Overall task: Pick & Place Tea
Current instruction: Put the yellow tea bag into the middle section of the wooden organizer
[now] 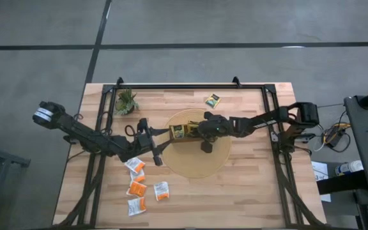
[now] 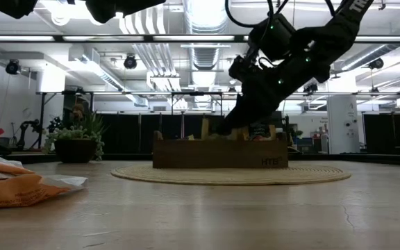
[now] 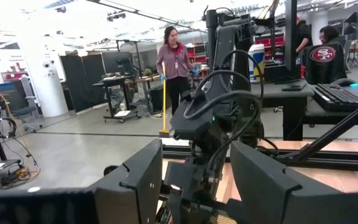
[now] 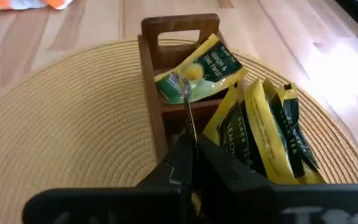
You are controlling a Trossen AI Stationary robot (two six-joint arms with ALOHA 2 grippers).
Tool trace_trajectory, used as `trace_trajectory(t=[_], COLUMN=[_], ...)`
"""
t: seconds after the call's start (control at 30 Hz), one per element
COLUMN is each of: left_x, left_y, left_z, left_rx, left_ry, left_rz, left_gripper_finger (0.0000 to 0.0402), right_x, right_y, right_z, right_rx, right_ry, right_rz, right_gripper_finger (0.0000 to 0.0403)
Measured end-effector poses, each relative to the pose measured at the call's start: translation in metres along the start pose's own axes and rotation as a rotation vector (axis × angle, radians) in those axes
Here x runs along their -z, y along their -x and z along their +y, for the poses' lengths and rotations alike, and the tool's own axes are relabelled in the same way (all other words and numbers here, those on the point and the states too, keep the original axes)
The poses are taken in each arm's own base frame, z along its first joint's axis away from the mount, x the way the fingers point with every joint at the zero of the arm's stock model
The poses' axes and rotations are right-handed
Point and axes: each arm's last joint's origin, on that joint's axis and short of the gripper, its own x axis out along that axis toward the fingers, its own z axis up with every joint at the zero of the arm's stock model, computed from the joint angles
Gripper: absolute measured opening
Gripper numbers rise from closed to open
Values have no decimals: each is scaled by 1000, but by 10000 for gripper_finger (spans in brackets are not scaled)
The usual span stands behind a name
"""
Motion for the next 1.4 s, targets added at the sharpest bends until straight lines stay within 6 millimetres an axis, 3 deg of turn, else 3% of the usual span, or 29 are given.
trace_trajectory(t=[0.2,0.93,1.1,1.4], left_x=[1,2,2,2], left_y=[0,0,0,0], left_z=[0,0,0,0], left_rx=[3,4,4,4], left_ry=[-10,-14,-14,-17], left_rz=[11,14,14,17], left_gripper_finger=[183,183,183,183], right_x=[-8,-2,-2,-2], right_y=[10,3,3,4], right_z=[0,0,1,0], right_rx=[-4,-10,-10,33], right_ry=[-47,-55,-55,-54], right_rz=[-18,10,10,6], right_gripper_finger=[8,13,49,153])
